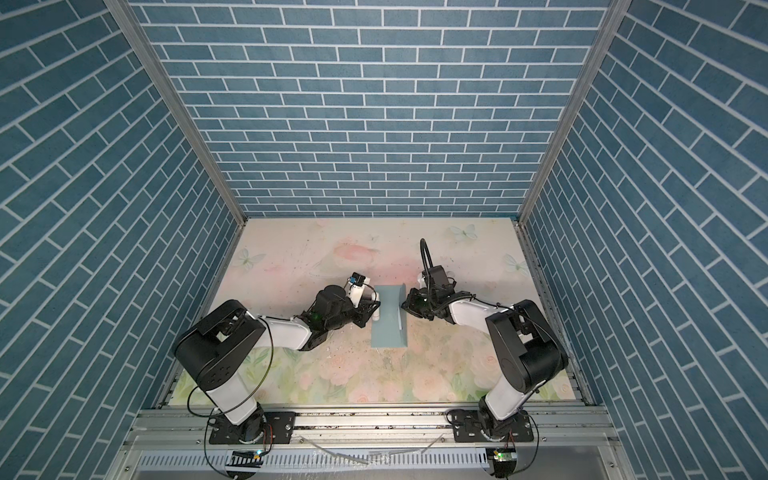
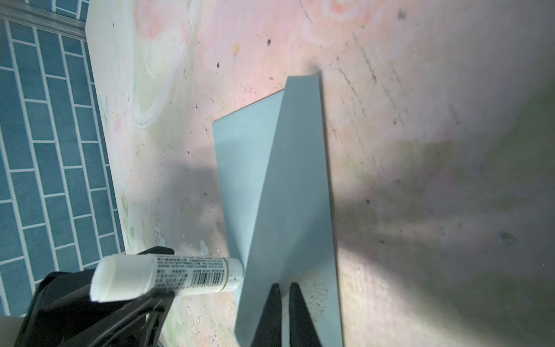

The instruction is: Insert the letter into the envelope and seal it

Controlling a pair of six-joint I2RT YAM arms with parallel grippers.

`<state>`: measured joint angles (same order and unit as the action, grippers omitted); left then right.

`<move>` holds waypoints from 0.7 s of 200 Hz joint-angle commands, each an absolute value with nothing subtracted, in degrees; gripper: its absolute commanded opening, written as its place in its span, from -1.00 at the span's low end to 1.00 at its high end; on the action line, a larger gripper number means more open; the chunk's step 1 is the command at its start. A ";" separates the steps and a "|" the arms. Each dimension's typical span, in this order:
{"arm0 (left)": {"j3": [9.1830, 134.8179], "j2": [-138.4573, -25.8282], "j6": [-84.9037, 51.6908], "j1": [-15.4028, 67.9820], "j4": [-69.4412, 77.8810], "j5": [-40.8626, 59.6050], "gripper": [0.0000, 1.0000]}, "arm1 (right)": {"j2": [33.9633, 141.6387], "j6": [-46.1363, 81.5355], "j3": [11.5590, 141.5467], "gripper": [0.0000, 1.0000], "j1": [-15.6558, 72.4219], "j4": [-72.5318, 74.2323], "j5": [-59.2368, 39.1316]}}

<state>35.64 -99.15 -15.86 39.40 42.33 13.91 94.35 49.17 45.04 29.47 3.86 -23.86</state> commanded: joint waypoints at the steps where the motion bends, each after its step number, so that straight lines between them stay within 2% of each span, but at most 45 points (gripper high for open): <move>1: 35.51 -100.45 -15.73 39.64 42.83 13.01 -1.00 | 96.02 51.24 46.91 -0.82 30.53 5.36 -24.61; 140: 35.66 -101.78 -16.90 39.62 43.94 12.92 -1.00 | 104.12 51.50 49.55 -1.00 33.56 3.43 -24.79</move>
